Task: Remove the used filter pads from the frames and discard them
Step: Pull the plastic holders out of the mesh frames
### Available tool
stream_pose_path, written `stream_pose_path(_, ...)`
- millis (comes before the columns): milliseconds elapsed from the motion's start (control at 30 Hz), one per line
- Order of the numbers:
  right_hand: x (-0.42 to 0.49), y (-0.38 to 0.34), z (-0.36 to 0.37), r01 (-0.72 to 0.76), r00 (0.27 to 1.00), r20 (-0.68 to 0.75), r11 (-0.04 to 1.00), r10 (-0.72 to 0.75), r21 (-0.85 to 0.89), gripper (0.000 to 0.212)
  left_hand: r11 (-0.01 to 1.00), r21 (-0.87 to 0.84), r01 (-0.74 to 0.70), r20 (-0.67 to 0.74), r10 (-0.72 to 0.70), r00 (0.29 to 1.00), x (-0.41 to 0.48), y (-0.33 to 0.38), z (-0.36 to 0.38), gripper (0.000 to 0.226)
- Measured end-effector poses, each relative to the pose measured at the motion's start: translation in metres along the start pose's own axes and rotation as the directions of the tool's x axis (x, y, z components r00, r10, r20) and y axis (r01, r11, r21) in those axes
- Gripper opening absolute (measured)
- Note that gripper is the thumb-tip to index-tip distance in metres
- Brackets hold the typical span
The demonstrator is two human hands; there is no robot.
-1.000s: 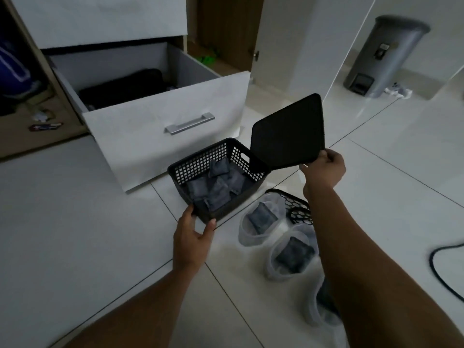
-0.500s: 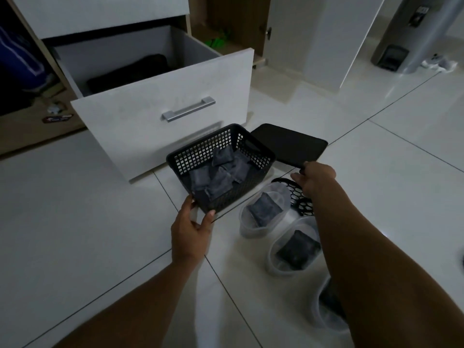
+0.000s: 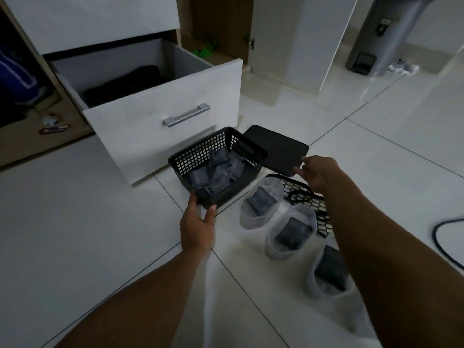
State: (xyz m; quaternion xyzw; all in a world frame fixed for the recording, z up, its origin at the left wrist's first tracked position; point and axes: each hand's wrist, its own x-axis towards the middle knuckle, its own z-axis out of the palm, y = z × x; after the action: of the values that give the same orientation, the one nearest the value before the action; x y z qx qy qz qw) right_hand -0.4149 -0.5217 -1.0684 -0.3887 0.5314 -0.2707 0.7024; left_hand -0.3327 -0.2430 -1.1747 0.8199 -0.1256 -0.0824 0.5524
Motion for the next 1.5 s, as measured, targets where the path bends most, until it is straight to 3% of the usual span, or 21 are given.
stream_pose_path(100, -0.030, -0.002, -0.007, 0.051, 0.999, 0.014, 0.997, -0.051, -0.059, 0.030, 0.988, -0.077, 0.135, -0.034, -0.138, 0.990, -0.009, 0.007, -0.003, 0.066)
stream_pose_path(167, -0.048, 0.003, -0.013, 0.121, 0.993, 0.043, 0.948, -0.113, -0.293, 0.013, 0.991, -0.070, 0.113, -0.057, -0.117, 0.991, -0.023, 0.014, -0.004, 0.051)
stream_pose_path(200, -0.056, 0.008, -0.016, 0.174, 0.985, 0.054, 0.892, -0.166, -0.417, 0.005, 0.999, -0.036, 0.034, -0.034, -0.035, 0.999, -0.029, 0.020, -0.004, 0.043)
stream_pose_path(233, -0.062, 0.014, -0.023, 0.232, 0.970, 0.059, 0.816, -0.237, -0.529, 0.010, 0.998, 0.005, -0.061, 0.016, 0.061, 0.998, -0.036, 0.026, -0.002, 0.036)
stream_pose_path(333, -0.082, 0.027, -0.040, 0.344, 0.916, 0.172, 0.491, -0.362, -0.800, 0.008, 0.941, 0.101, -0.323, 0.228, 0.294, 0.928, -0.037, 0.062, 0.009, 0.025)
stream_pose_path(400, -0.094, 0.037, -0.050, 0.366, 0.903, 0.284, 0.229, -0.323, -0.902, 0.014, 0.843, 0.206, -0.498, 0.353, 0.410, 0.841, -0.023, 0.088, 0.024, 0.023)
stream_pose_path(467, -0.103, 0.052, -0.053, 0.341, 0.918, 0.319, 0.055, -0.237, -0.939, 0.017, 0.634, 0.393, -0.666, 0.508, 0.454, 0.732, -0.006, 0.114, 0.037, 0.026)
stream_pose_path(533, -0.106, 0.062, -0.054, 0.289, 0.939, 0.293, -0.048, -0.182, -0.956, 0.020, 0.404, 0.537, -0.740, 0.657, 0.350, 0.668, 0.008, 0.135, 0.044, 0.028)
stream_pose_path(600, -0.109, 0.069, -0.051, 0.256, 0.949, 0.282, -0.176, -0.143, -0.951, 0.033, 0.263, 0.613, -0.745, 0.717, 0.211, 0.664, 0.015, 0.146, 0.046, 0.029)
stream_pose_path(700, -0.114, 0.074, -0.048, 0.260, 0.935, 0.326, -0.356, -0.139, -0.898, 0.054, 0.142, 0.590, -0.795, 0.791, 0.098, 0.604, 0.027, 0.145, 0.053, 0.031)
stream_pose_path(767, -0.113, 0.079, -0.046, 0.246, 0.921, 0.344, -0.416, -0.180, -0.875, 0.048, 0.142, 0.573, -0.807, 0.807, 0.078, 0.586, 0.032, 0.137, 0.056, 0.039)
stream_pose_path(867, -0.110, 0.084, -0.045, 0.236, 0.907, 0.358, -0.436, -0.221, -0.868, 0.033, 0.203, 0.554, -0.808, 0.798, 0.149, 0.584, 0.034, 0.131, 0.054, 0.033)
stream_pose_path(1033, -0.111, 0.085, -0.048, 0.263, 0.895, 0.372, -0.382, -0.246, -0.886, 0.026, 0.254, 0.602, -0.757, 0.726, 0.221, 0.651, 0.023, 0.127, 0.047, 0.024)
stream_pose_path(1167, -0.124, 0.077, -0.052, 0.245, 0.858, 0.361, -0.326, -0.366, -0.913, 0.011, 0.282, 0.588, -0.758, 0.703, 0.285, 0.651, 0.012, 0.134, 0.040, 0.022)
stream_pose_path(1300, -0.144, 0.065, -0.049, 0.263, 0.833, 0.350, -0.250, -0.429, -0.932, 0.026, 0.310, 0.527, -0.792, 0.695, 0.379, 0.611, 0.012, 0.140, 0.024, 0.018)
stream_pose_path(1400, -0.155, 0.057, -0.044, 0.282, 0.812, 0.338, -0.187, -0.476, -0.941, 0.023, 0.359, 0.479, -0.801, 0.679, 0.427, 0.597, 0.012, 0.134, 0.007, 0.018)
stream_pose_path(1500, -0.160, 0.048, -0.035, 0.354, 0.811, 0.327, -0.038, -0.486, -0.935, 0.020, 0.361, 0.401, -0.842, 0.679, 0.500, 0.538, 0.002, 0.115, -0.016, 0.017)
